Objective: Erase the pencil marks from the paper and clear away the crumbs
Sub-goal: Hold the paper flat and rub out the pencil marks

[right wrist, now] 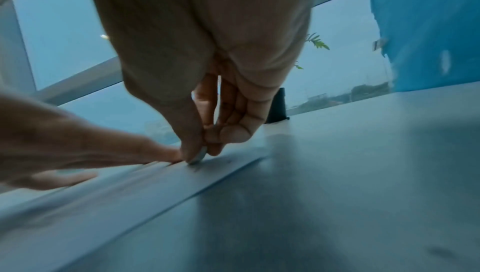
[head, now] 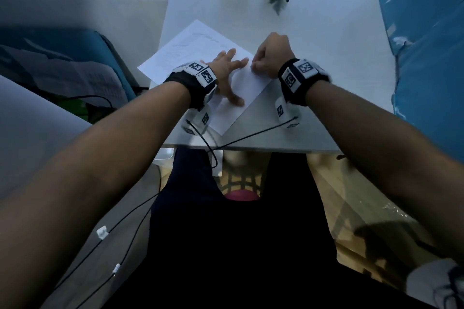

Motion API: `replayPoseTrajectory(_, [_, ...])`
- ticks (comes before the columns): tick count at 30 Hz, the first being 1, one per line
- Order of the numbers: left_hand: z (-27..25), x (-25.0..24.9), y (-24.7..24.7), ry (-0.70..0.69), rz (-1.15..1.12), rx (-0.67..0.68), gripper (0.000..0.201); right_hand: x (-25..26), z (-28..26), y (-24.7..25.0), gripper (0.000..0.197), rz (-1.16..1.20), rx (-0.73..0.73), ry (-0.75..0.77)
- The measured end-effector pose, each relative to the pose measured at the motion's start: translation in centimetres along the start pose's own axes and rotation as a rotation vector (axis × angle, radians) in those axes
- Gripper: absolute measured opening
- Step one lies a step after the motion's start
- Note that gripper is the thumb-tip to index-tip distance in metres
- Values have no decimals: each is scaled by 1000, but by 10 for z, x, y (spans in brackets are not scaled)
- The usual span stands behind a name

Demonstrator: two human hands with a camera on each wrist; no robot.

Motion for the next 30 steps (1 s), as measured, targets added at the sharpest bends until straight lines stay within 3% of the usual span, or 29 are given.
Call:
replayPoseTrajectory(4, [-3,-4,2,-11,-8,-16,118,21,-14,-6,24,-61,104,167])
replayPoseTrajectory(8, [0,-2,1,-2,-12,10,123,4,-1,2,22,-10,13,15])
replayPoseTrajectory(12, [-1,-1,1,13,-51,-7,121,26,-21,-6,21,-49,122,193])
replayPoseTrajectory(16, [1,-2,-1,9,-47,-9,124,6,1,5,23,-8,22,16])
replayPoseTrajectory(20, [4,0,-2,33,-74,-13,124,28,-22,-6,14,-29,163,198])
replayPoseTrajectory(24, [3,-2,-2,10,-55,-11,123,2,4,7,19,7,42,36])
replayPoseTrajectory(28, [7,1,-3,24,-73,-27,127,24,-17,-7,19,-40,128,212])
replayPoseTrajectory(30, [8,3,-4,22,-66,-14,127,10,-5,1,19,-33,94,112])
Point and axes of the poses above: each hand's wrist, its own z-axis towards the middle knuckle, its own y-axis out of the back of the hand, x = y × z, the point moved 1 cm from there along z, towards the middle knuckle, and after that the axes turned 15 degrees about -z, right-handed, at the moved point
